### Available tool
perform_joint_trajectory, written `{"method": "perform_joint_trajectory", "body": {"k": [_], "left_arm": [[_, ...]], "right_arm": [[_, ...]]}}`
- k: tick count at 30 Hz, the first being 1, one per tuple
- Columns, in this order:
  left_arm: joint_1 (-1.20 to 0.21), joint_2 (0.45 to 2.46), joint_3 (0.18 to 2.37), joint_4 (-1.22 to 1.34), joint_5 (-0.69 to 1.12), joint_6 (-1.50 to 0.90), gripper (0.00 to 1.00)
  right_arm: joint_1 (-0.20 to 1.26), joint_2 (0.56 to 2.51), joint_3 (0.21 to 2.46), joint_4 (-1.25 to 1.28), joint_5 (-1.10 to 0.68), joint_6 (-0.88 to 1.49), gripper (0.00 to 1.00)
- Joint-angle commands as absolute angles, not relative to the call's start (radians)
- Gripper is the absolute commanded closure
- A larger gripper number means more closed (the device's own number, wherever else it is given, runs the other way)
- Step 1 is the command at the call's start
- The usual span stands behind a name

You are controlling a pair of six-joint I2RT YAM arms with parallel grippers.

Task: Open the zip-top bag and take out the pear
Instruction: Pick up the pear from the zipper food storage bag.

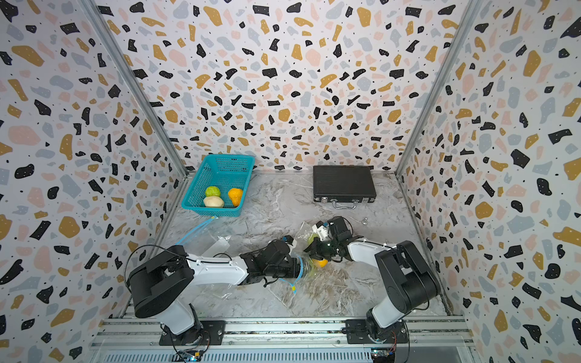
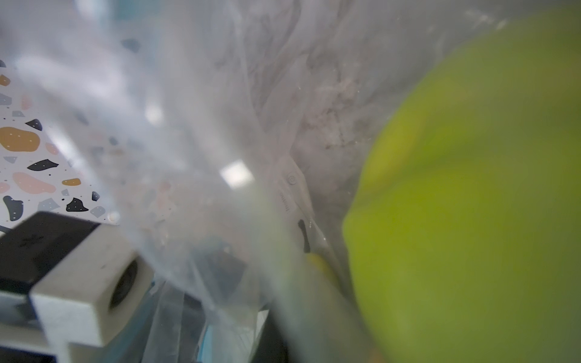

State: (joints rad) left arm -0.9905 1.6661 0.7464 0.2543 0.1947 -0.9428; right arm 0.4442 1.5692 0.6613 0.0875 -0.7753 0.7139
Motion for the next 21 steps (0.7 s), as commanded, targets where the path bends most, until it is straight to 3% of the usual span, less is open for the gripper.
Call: {"method": "perform_joint_trajectory", "body": {"k": [1, 6, 11, 21], "left_arm": [[-0.991, 1.702, 0.79, 0.286, 0.175, -0.917, 0.13], [-0.991, 1.733, 0.789, 0.295, 0.213, -0.923, 0.27], [-0.986, 1.695, 0.74, 0.296, 0.219, -0.922, 0.48], [-0.862, 1.369, 0.628, 0.054, 0.208, -0.838, 0.53]], "right_arm": [[0.448, 1.578, 0.631, 0.072, -0.768, 0.721, 1.0], [0.448, 1.578, 0.627, 0.071, -0.769, 0.718, 1.0], [0.447, 1.576, 0.629, 0.07, -0.767, 0.718, 1.0], [0.446, 1.508, 0.621, -0.009, -0.605, 0.725, 1.0]]}}
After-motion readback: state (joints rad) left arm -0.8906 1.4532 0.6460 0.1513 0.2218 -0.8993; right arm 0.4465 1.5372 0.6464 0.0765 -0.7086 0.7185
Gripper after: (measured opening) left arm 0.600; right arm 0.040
